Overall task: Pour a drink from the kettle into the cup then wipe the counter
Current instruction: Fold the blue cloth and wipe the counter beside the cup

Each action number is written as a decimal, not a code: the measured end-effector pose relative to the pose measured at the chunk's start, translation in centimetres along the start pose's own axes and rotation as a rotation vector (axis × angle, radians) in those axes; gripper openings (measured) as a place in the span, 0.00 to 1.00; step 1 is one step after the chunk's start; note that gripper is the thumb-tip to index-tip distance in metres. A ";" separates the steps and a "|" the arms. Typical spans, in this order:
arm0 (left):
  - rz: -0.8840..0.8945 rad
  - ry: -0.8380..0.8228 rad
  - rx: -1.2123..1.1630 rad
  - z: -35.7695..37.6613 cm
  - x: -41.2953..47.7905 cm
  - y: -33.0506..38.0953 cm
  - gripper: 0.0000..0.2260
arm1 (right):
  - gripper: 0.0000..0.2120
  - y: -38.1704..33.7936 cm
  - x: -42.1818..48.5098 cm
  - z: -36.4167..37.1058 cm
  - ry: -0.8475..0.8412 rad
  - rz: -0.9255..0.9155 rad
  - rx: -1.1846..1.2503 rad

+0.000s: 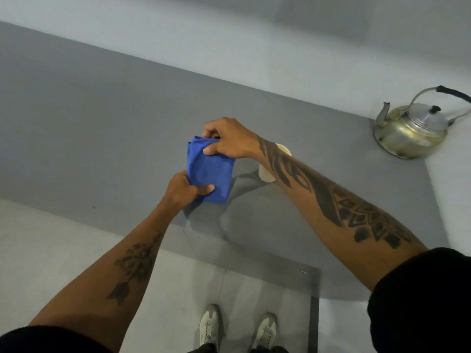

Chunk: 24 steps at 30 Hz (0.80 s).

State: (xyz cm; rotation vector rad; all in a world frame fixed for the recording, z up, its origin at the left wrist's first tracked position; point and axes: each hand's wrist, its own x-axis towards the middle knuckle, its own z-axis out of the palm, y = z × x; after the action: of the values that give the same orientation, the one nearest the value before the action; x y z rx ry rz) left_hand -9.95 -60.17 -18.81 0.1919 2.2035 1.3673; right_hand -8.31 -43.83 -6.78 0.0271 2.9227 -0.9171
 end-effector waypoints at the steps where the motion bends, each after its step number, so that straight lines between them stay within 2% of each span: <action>1: 0.021 -0.032 -0.057 0.0 -0.4 0.3 0.19 | 0.09 -0.2 -0.7 -0.8 0.014 0.000 -0.001; 5: 0.101 -0.122 -0.150 1.7 -2.2 1.8 0.19 | 0.08 -0.1 -4.3 -4.5 0.069 0.037 0.012; 11: 0.086 -0.349 -0.271 9.3 -5.7 4.6 0.14 | 0.06 4.2 -11.4 -10.5 0.091 0.204 0.115; 13: 0.059 -0.435 -0.294 12.5 -6.9 5.5 0.15 | 0.07 6.9 -13.9 -11.8 0.093 0.278 0.152; 18: -0.123 -0.602 -0.297 20.2 -9.4 6.7 0.17 | 0.06 14.2 -19.4 -12.5 0.097 0.449 0.169; 24: -0.338 -0.693 -0.315 25.2 -10.9 7.0 0.19 | 0.10 20.8 -22.0 -10.4 0.052 0.564 0.108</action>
State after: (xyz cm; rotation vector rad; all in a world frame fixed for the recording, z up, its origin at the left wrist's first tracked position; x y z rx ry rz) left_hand 11.03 -41.20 -17.41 0.1396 1.3623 1.1995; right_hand 13.74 -20.70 -8.39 0.8391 2.6571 -0.9675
